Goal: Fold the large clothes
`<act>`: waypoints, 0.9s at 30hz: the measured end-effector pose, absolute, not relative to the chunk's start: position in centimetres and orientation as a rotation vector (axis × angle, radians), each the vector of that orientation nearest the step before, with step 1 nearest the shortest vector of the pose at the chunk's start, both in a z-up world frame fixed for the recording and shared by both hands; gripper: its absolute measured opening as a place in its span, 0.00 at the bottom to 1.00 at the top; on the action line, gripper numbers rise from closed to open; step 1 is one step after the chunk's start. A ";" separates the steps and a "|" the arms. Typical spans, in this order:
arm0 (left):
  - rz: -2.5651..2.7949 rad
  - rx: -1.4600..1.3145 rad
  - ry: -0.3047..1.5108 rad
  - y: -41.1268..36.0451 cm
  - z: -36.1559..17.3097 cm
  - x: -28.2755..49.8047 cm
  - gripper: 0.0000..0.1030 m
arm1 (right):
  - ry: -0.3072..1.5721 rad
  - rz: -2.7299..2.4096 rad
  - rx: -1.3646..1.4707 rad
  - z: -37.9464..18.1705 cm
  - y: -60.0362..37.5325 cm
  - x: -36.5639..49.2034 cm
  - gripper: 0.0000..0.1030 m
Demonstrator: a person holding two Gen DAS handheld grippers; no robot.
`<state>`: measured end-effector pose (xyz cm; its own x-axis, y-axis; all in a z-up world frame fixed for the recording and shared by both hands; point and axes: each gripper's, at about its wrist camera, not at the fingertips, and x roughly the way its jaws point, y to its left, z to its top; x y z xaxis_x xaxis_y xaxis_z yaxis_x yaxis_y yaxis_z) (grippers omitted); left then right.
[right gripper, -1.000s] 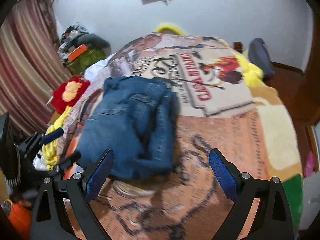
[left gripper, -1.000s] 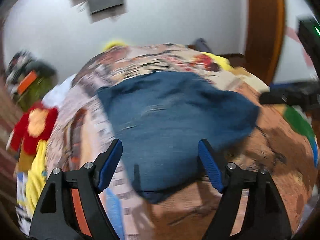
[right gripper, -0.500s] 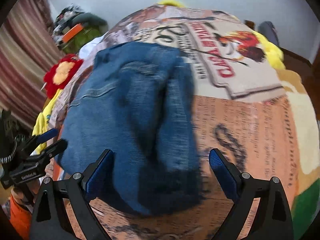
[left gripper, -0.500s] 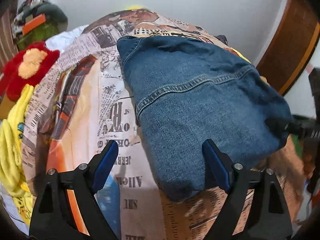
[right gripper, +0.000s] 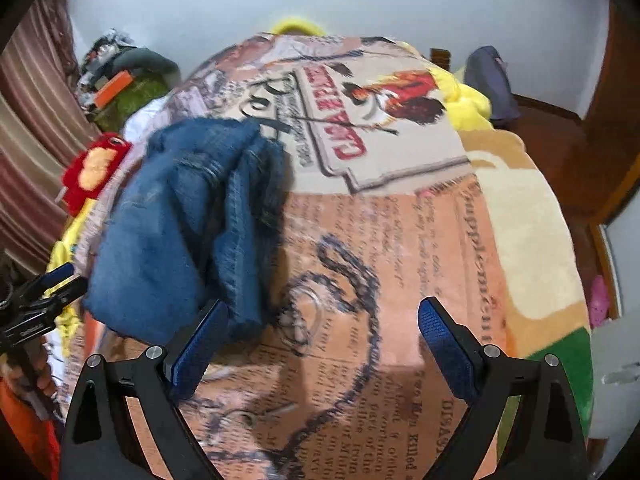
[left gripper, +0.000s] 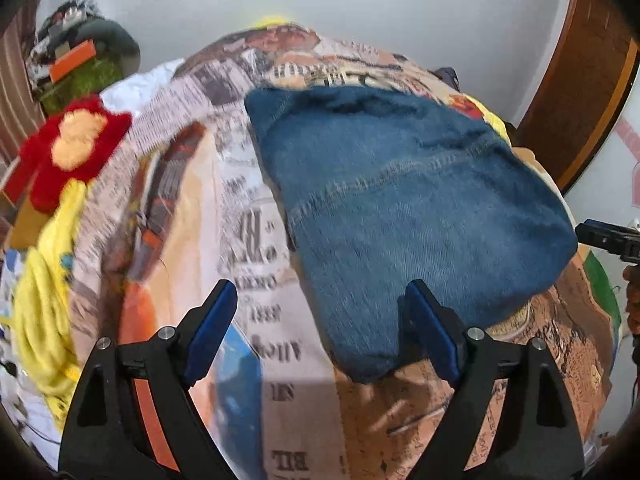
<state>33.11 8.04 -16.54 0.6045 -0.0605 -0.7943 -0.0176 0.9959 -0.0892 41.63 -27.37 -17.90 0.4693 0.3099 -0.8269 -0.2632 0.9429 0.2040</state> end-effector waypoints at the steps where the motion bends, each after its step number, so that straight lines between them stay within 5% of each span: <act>1: -0.026 -0.087 0.911 8.2 -16.0 33.5 0.84 | 1.016 0.367 0.058 -17.5 -27.1 41.8 0.92; 13: -0.127 -0.116 0.984 7.9 -18.3 41.2 0.84 | 1.059 0.584 -0.002 -18.2 -17.2 48.3 0.92; 27: -0.085 -0.225 0.981 11.5 -19.3 49.4 0.85 | 1.177 0.637 0.116 -20.2 -17.5 56.4 0.92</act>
